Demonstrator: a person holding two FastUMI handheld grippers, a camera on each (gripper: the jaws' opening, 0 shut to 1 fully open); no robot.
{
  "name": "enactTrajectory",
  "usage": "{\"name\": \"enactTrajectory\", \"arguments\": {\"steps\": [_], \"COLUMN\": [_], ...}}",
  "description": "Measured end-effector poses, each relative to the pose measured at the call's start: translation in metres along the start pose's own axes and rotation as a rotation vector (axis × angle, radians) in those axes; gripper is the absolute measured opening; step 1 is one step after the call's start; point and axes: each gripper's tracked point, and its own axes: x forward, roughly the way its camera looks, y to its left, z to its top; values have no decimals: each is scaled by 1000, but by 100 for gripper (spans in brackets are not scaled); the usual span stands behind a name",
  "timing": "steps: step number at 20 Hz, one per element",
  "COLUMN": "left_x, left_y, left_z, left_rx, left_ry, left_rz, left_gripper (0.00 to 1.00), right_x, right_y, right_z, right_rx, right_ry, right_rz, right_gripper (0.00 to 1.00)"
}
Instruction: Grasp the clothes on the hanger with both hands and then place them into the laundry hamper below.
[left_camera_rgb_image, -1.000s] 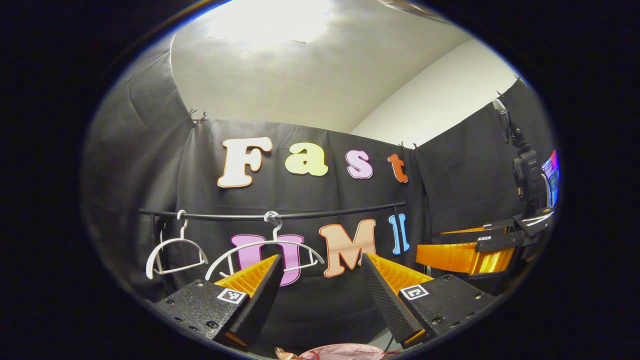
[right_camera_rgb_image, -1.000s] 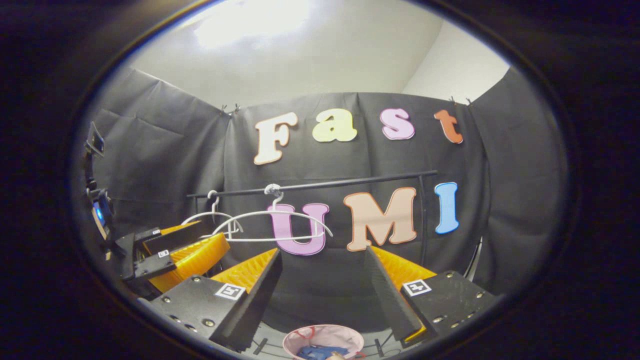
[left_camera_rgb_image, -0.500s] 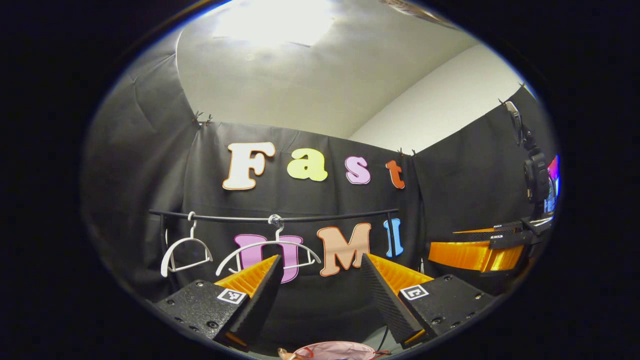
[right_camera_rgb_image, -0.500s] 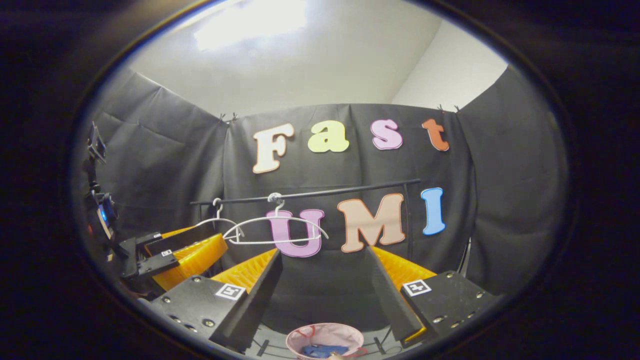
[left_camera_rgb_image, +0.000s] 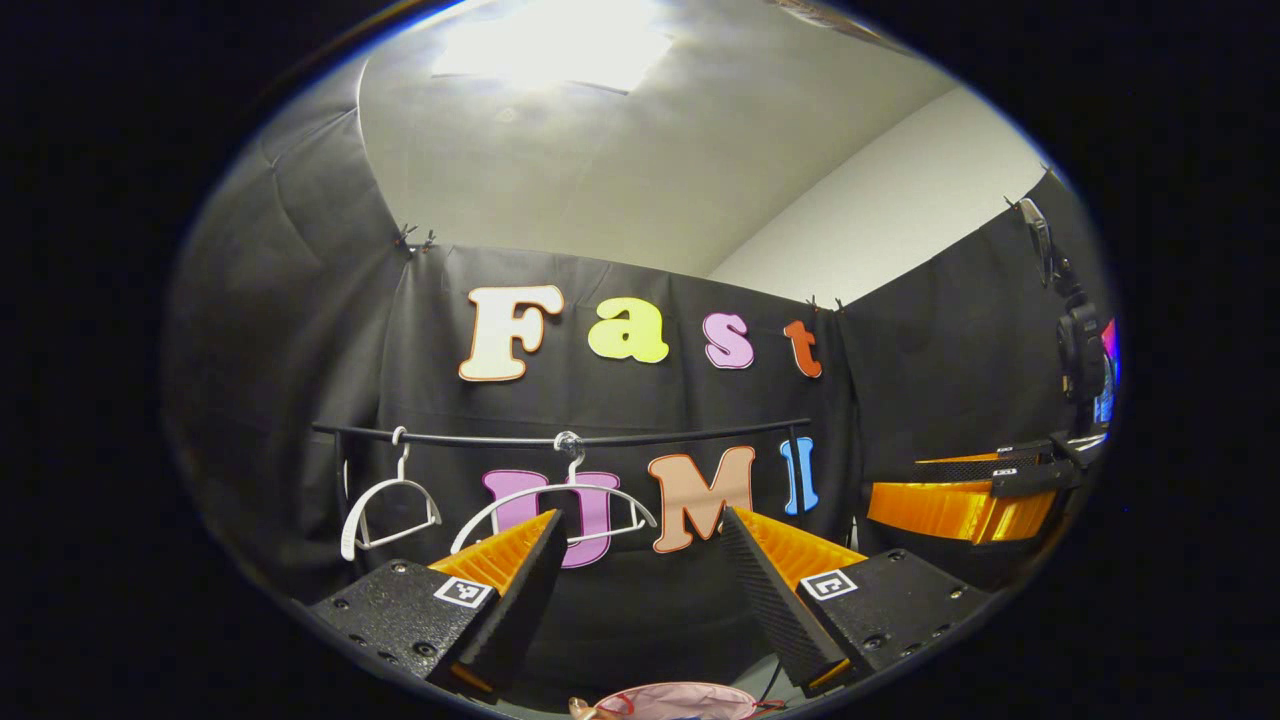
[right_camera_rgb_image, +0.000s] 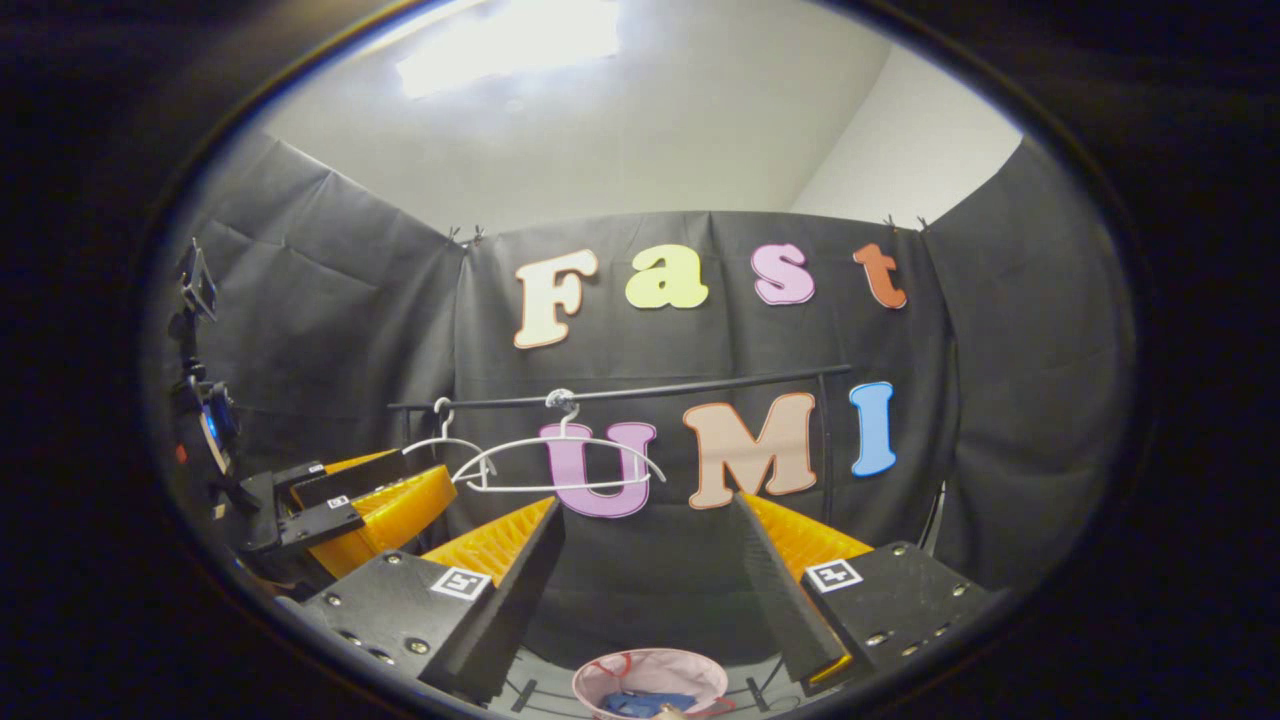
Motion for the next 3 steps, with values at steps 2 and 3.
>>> {"name": "enactTrajectory", "arguments": {"steps": [2, 3], "left_x": [4, 8], "left_y": [-2, -3], "left_z": [3, 3], "left_rx": [-4, -7], "left_ry": [-13, -16], "left_rz": [11, 18], "left_gripper": [100, 100], "right_x": [4, 6], "right_y": [-3, -6], "right_z": [4, 6], "right_rx": [-8, -14], "right_ry": [-8, -10], "right_rz": [10, 14], "right_gripper": [99, 98]}}
